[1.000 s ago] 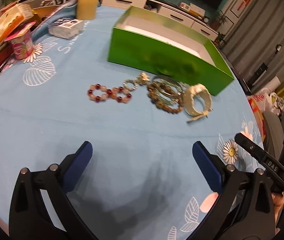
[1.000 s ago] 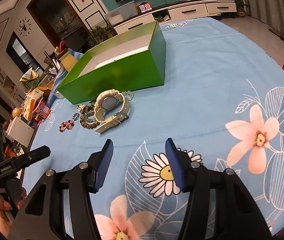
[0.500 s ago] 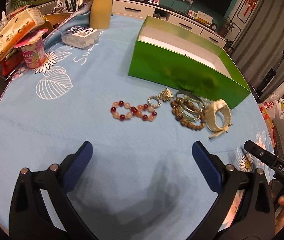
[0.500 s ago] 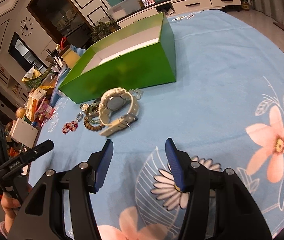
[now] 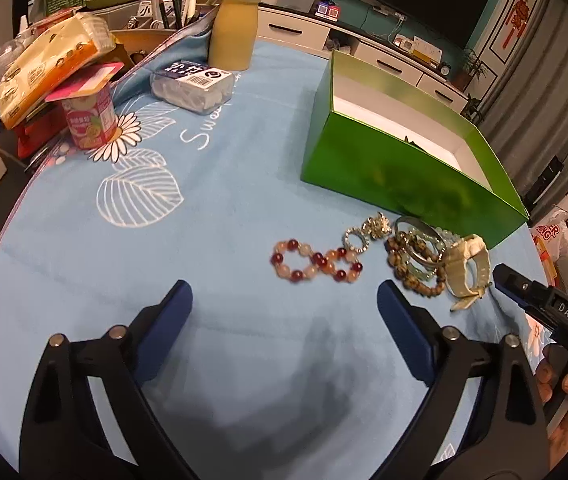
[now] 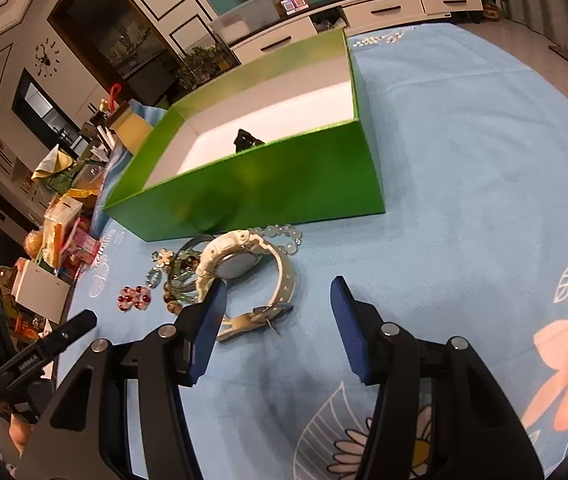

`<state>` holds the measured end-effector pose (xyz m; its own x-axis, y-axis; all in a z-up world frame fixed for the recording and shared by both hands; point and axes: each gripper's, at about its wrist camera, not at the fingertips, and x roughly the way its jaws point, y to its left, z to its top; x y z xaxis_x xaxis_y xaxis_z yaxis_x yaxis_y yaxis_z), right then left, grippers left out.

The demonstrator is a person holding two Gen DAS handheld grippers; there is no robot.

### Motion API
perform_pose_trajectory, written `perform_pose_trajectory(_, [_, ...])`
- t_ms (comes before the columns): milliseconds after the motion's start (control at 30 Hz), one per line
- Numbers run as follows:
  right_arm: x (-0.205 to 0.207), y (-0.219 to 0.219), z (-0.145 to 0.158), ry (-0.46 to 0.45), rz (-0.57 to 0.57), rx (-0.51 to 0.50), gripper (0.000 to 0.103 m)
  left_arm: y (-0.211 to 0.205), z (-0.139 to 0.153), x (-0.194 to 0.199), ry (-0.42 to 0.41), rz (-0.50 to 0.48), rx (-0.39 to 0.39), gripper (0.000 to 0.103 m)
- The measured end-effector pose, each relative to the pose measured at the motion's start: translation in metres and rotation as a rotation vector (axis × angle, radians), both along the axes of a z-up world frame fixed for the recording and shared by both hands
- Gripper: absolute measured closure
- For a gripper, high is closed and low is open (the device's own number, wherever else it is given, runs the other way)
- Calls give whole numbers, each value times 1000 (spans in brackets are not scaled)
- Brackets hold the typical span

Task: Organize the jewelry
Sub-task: 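Withdraw both tools from the box back toward the remaining jewelry, then grasp the red beaded bracelet with the left tool while the right tool grasps the white watch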

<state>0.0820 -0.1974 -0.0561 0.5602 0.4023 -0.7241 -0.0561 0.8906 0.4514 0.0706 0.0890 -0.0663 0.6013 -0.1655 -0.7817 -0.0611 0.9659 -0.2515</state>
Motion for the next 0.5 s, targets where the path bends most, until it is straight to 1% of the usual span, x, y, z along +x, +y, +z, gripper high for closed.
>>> perform_pose_trajectory(67, [3,3,-3,7,4,-16,48,0,-2,6,1,-8,-4,16])
perform_pose_trajectory(133, [6,6,-5,10,7,-31,48,1,-6,13,10,3,-3,31])
perform_pose_trajectory(167, [7,7,-6,10,7,-40,48,1,-8,17,18,17,7,35])
perform_pose_trajectory(200, [8,8,-7,10,6,-47,48,3,-11,21,33,35,19,43])
perform_pose_trajectory(233, [8,8,-8,9,6,-51,48,4,-13,24,42,43,16,47])
perform_pose_trajectory(300, [11,10,-7,4,7,-60,48,6,-17,28,52,54,8,47])
perform_pose_trajectory(367, [12,12,-7,1,9,-71,48,3,-17,31,51,47,32,47])
perform_pose_trajectory(467, [15,14,-7,-4,10,-88,48,-6,-18,35,47,20,95,49])
perform_pose_trajectory(500, [15,14,-7,-7,10,-94,48,-11,-19,36,42,6,134,54])
